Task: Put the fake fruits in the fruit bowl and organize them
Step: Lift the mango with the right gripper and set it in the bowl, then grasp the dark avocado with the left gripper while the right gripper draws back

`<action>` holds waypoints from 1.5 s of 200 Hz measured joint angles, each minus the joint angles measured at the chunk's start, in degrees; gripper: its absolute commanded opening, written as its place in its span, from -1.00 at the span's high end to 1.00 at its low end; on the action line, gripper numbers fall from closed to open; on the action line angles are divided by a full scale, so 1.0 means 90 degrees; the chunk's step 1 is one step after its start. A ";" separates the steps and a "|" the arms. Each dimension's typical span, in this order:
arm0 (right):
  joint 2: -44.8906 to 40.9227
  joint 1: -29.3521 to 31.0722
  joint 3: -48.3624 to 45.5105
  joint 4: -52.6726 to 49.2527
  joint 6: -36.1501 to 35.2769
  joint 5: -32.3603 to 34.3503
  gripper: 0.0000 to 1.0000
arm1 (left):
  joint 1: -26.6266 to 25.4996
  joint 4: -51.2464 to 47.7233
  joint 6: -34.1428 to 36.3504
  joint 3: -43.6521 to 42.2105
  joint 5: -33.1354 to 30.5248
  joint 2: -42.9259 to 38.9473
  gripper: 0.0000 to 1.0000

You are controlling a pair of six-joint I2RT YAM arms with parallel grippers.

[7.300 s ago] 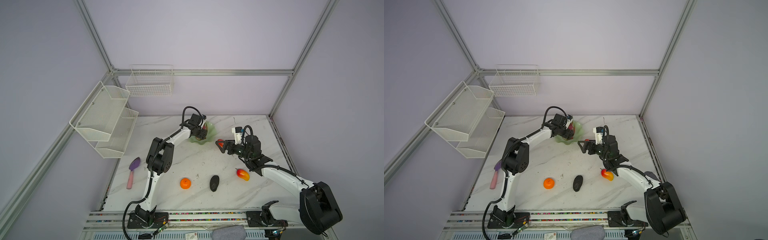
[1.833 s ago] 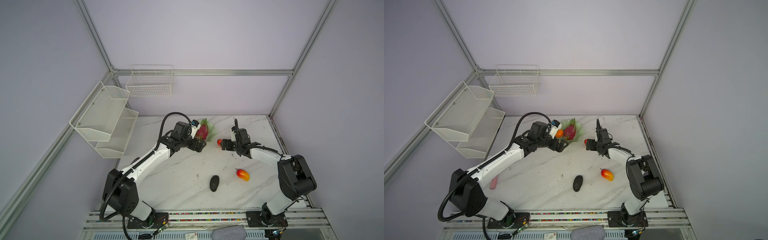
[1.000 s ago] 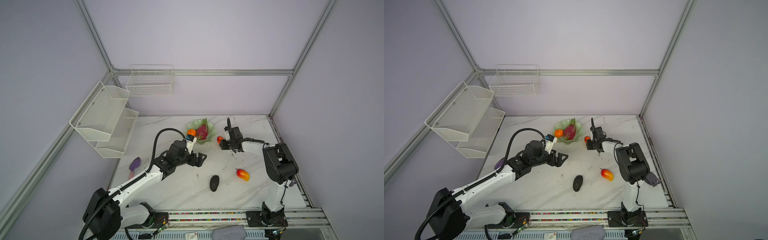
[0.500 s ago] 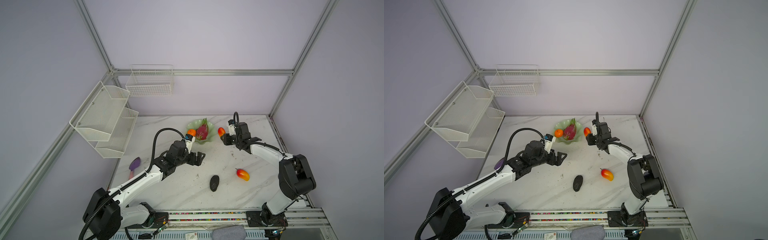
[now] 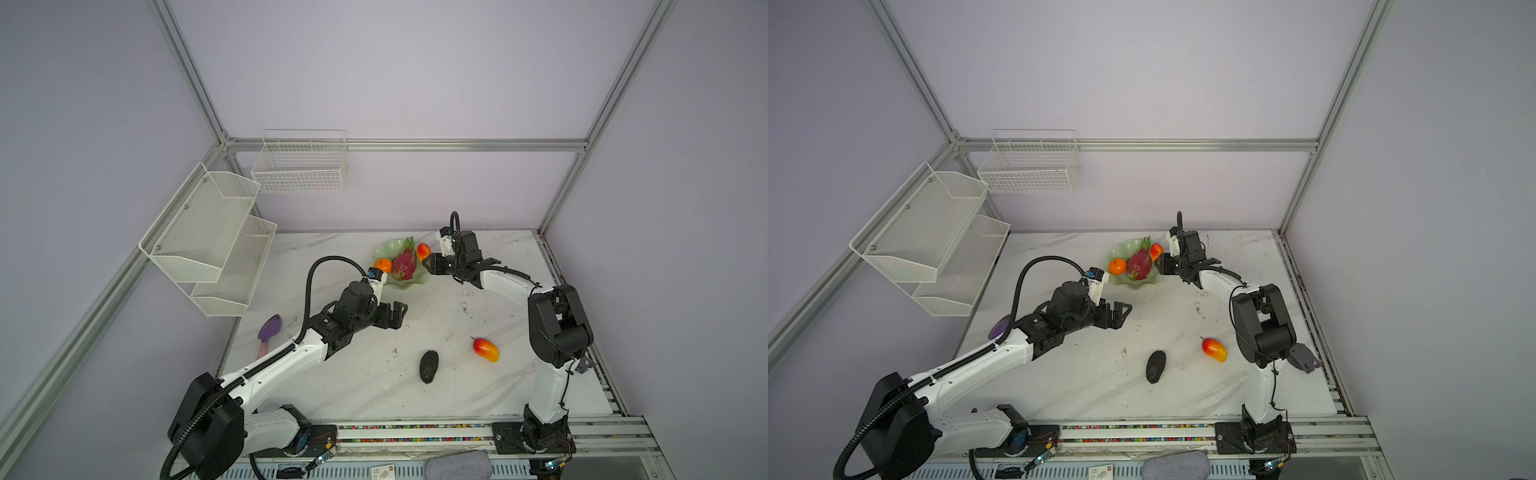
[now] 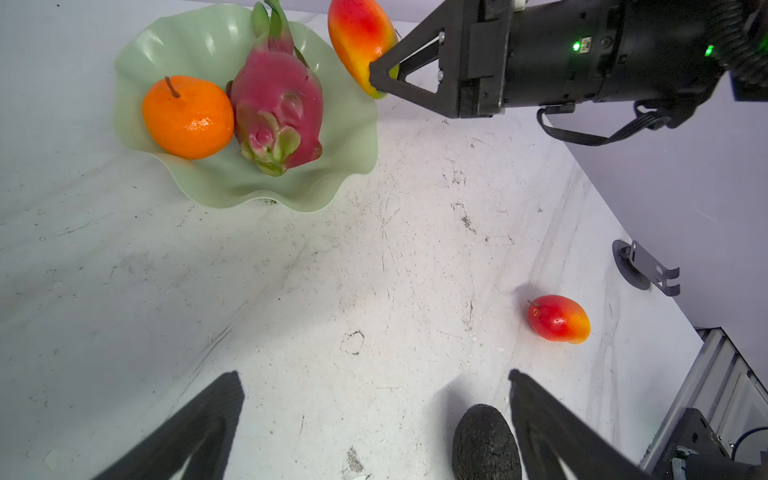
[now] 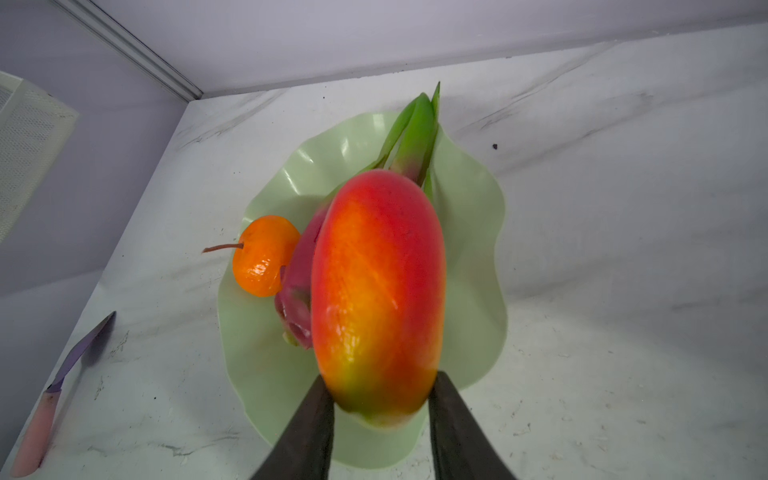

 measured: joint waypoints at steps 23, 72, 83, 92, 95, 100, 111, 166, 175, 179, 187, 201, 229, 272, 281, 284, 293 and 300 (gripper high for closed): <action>0.0250 0.0000 0.0177 -0.0056 0.0017 0.0034 0.21 | 0.0000 -0.0019 0.0005 0.0000 -0.0058 -0.0061 -0.99; 0.0486 0.0000 0.0274 -0.0143 0.0051 0.0168 0.04 | 0.0000 -0.0053 0.0022 0.0000 -0.0143 -0.0214 -0.99; 0.0495 0.0000 0.0274 -0.0180 0.0051 0.0177 -0.03 | 0.0000 -0.0053 0.0024 0.0000 -0.0146 -0.0226 -1.00; 0.0495 0.0000 0.0282 -0.0192 0.0058 0.0194 -0.08 | 0.0000 -0.0053 0.0024 0.0000 -0.0143 -0.0226 -1.00; 0.0495 0.0000 0.0284 -0.0192 0.0036 0.0194 -0.09 | 0.0000 -0.0051 0.0024 0.0000 -0.0143 -0.0226 -1.00; 0.0495 0.0000 0.0287 -0.0189 0.0044 0.0199 -0.12 | 0.0000 -0.0053 0.0027 0.0000 -0.0136 -0.0226 -1.00; 0.0495 0.0000 0.0304 -0.0192 0.0034 0.0223 -0.14 | 0.0000 -0.0051 0.0027 0.0000 -0.0114 -0.0226 -1.00; 0.0121 0.0000 0.0240 -0.0474 -0.0053 0.0508 -0.54 | 0.0000 0.0005 0.0068 0.0000 0.0119 -0.0226 -1.00; -0.0165 0.0000 0.0134 -0.0670 -0.0126 0.0636 -0.69 | 0.0000 0.0032 0.0090 0.0000 0.0228 -0.0226 -1.00; -0.0359 0.0000 0.0058 -0.0789 -0.0131 0.0743 -0.73 | 0.0000 0.0051 0.0100 0.0000 0.0270 -0.0226 -1.00; -0.0765 0.0000 -0.0114 -0.1015 -0.0187 0.0945 -0.77 | 0.0000 0.0075 0.0131 0.0000 0.0376 -0.0226 -0.99; -0.1598 0.0000 -0.0466 -0.1508 -0.0202 0.1426 -0.79 | 0.0000 0.0158 0.0211 -0.0032 0.0583 -0.0226 -1.00; -0.2919 0.0041 -0.1110 -0.2521 0.0056 0.2336 -0.78 | -0.0046 0.0209 0.0359 -0.0107 0.0942 -0.0109 -1.00; -0.3963 0.0352 -0.2718 -0.3395 0.0816 0.2611 -0.78 | -0.1151 0.0121 0.0311 -0.0175 0.0913 0.0532 -0.98; -0.4299 0.0410 -0.2975 -0.3485 0.0923 0.2458 -0.78 | -0.1494 0.0061 0.0233 -0.0172 0.0831 0.0690 -0.98; -0.4464 0.0432 -0.3055 -0.3517 0.0959 0.2390 -0.78 | -0.1591 0.0049 0.0223 -0.0170 0.0799 0.0746 -0.98; -0.4898 0.0478 -0.3196 -0.3551 0.1044 0.2205 -0.79 | -0.1892 -0.0056 0.0160 -0.0163 0.0741 0.0942 -0.97; -0.5236 0.0505 -0.3245 -0.3577 0.1105 0.2076 -0.79 | -0.2050 -0.0141 0.0085 -0.0151 0.0699 0.1112 -0.96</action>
